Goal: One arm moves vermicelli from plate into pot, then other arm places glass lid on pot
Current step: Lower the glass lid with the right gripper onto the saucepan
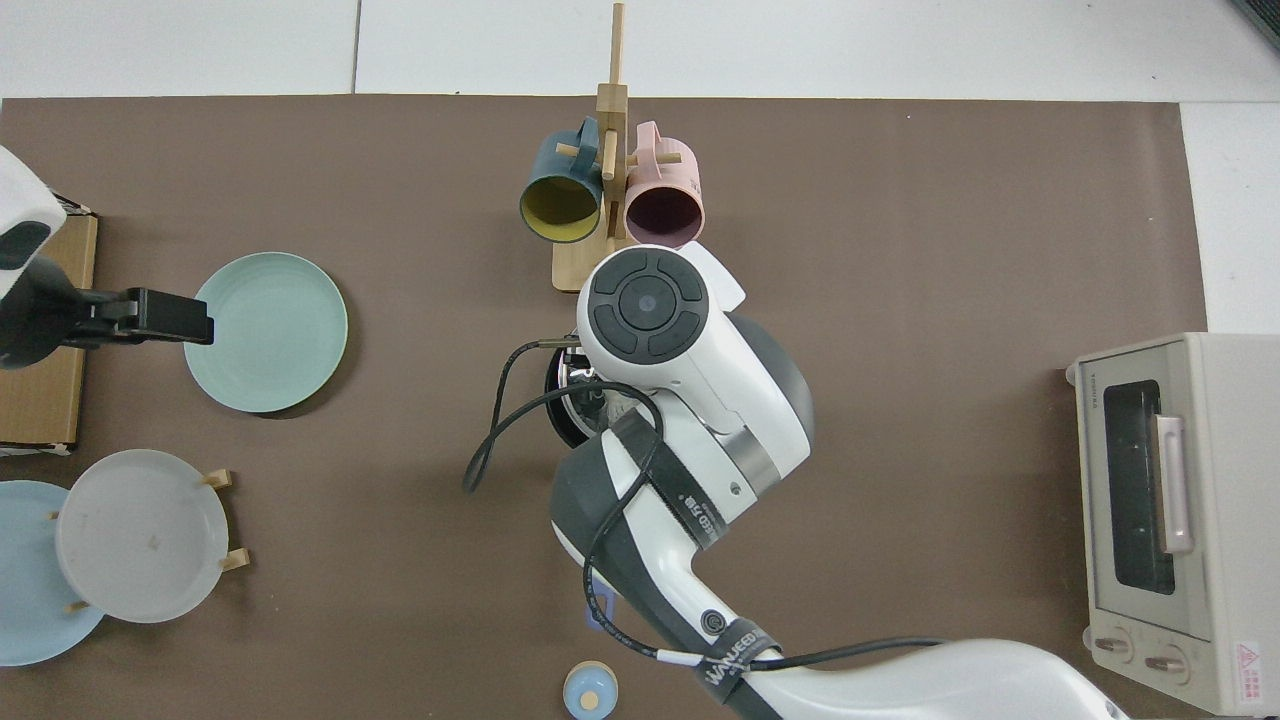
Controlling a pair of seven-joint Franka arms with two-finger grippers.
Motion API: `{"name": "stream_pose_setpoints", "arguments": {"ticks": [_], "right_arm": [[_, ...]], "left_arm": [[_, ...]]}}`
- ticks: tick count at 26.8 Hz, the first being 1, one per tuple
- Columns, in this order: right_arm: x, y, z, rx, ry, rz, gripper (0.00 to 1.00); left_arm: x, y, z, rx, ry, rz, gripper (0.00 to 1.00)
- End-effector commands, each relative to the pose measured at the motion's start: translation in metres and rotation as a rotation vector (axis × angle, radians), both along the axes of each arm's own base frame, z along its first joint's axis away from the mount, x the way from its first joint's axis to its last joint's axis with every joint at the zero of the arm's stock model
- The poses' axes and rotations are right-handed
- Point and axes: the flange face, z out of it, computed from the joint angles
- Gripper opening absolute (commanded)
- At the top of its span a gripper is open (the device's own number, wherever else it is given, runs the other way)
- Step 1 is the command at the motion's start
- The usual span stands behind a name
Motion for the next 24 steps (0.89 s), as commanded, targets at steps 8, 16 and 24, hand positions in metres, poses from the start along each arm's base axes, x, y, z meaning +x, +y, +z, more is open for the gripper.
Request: {"name": "stream_pose_setpoints", "arguments": {"ticks": [8,16,24], "right_arm": [[-0.0017,0.0085,-0.0036,0.011,-0.025,0.001,0.00],[-0.0021,0.0096,-0.0033,0.013,-0.028,0.001,0.00],[-0.0032,0.0100,-0.0049,0.011,-0.024,0.002,0.00]], "left_arm": [[-0.0064,-0.0015,0.0032,-0.004,-0.005,0.003,1.00],[-0.0059,-0.0016,0.0031,-0.004,-0.005,0.003,1.00],[-0.0064,-0.0016,0.0040,-0.005,-0.006,0.003,1.00]]}}
